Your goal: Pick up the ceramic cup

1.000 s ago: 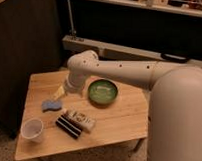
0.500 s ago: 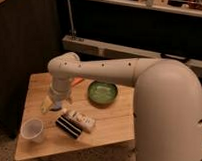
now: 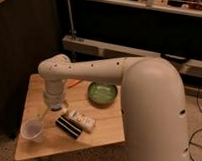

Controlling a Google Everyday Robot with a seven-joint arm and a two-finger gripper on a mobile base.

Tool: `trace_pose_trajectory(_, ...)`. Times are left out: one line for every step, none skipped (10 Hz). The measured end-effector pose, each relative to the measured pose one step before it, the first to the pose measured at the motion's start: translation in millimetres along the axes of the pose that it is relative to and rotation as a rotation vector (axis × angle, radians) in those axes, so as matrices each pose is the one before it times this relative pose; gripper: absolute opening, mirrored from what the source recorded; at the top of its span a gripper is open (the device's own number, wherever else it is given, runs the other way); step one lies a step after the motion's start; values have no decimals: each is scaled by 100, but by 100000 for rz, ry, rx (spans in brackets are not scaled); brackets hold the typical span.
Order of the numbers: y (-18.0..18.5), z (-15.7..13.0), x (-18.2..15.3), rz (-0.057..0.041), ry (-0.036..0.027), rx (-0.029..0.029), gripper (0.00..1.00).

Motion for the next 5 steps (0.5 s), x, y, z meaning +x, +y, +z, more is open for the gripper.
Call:
trace_pose_trajectory(472,387,-215,-875,916,-319,80)
trace_pose_trajectory(318,320,-56,-599,529,-313,80)
trace_pose_trajectory(237,311,53,-505,497,-234,80)
trace_pose_trajectory(306,214,-130,-548,-223,-348,80)
trace_pose_trajectory(573,461,-223,-1052,-6,-327,79)
